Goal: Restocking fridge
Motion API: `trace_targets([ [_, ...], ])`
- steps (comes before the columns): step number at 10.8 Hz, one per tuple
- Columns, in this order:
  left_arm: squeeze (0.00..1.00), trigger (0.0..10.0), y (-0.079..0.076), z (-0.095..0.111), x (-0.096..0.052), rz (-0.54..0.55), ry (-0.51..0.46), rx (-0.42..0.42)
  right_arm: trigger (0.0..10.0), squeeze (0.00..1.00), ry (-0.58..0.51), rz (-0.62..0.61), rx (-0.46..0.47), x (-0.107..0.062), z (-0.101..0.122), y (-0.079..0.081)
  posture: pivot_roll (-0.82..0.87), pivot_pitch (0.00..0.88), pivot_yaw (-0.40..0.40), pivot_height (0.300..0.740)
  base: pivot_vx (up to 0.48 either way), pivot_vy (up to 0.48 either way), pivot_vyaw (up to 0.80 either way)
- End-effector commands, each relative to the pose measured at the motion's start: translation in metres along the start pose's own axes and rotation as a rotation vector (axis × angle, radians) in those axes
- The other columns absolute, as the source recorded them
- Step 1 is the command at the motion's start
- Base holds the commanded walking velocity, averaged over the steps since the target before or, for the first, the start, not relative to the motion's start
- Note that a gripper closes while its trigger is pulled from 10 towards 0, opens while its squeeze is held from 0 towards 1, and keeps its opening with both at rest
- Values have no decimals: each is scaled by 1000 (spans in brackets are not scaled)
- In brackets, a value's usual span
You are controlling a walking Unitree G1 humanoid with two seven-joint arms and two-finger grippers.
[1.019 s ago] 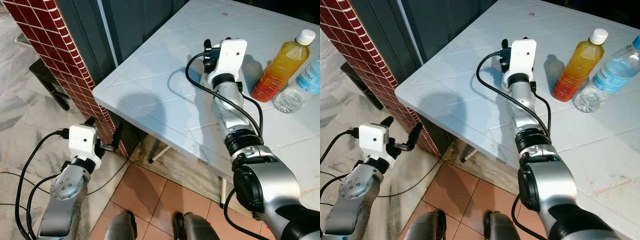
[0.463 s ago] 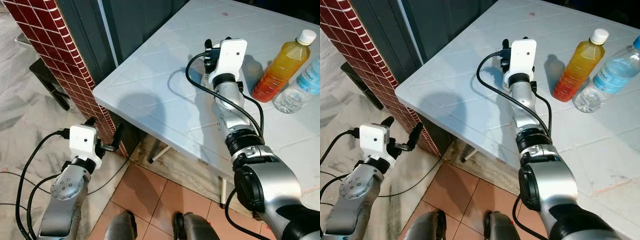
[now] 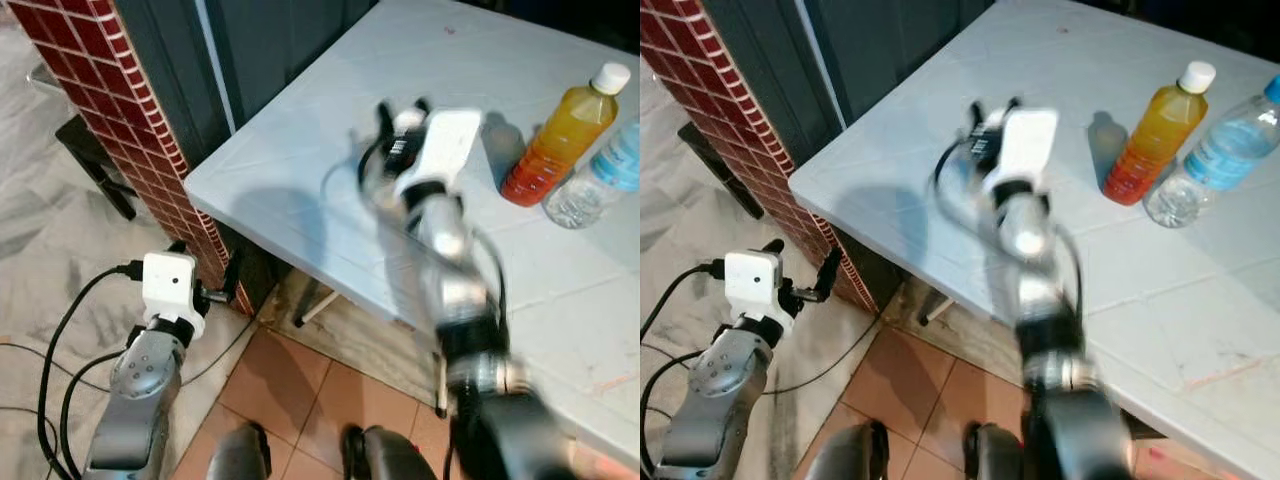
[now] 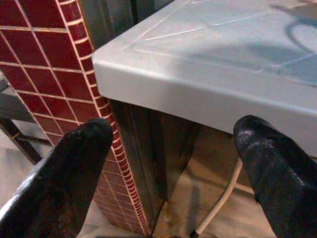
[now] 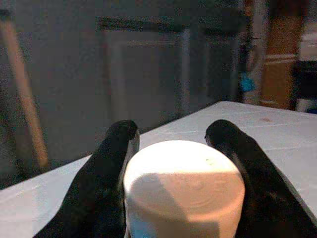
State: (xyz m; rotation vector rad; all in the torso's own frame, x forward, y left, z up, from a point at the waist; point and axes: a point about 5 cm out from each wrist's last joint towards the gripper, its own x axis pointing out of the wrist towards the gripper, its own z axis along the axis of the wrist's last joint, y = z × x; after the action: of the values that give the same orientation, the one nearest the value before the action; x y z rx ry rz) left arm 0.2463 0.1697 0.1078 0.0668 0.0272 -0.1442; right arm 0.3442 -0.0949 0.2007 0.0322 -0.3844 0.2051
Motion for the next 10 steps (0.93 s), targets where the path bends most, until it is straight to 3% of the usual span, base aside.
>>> trace_targets([
  [1,0,10000,2,-2,0,16,5,14,10000,0,-32,50,-16,-4,9,8,81,99,-3,740,0,0,0],
  [2,0,10000,1,-1,4,18,-3,8,10000,0,9,78,-23,-25,0,6,72,93,-3,740,0,0,800],
  [4,0,10000,-1,-1,7,12,-8,6,10000,0,50,77,-49,-36,1,1,55,89,-1,740,-270,0,0],
  [6,0,10000,-3,-2,9,7,-11,3,10000,0,59,58,-55,-35,7,-8,49,88,-1,740,-294,0,0],
  [10,0,10000,-3,-2,10,15,-17,2,10000,0,43,92,-62,-31,16,0,50,94,-1,740,-296,0,0],
])
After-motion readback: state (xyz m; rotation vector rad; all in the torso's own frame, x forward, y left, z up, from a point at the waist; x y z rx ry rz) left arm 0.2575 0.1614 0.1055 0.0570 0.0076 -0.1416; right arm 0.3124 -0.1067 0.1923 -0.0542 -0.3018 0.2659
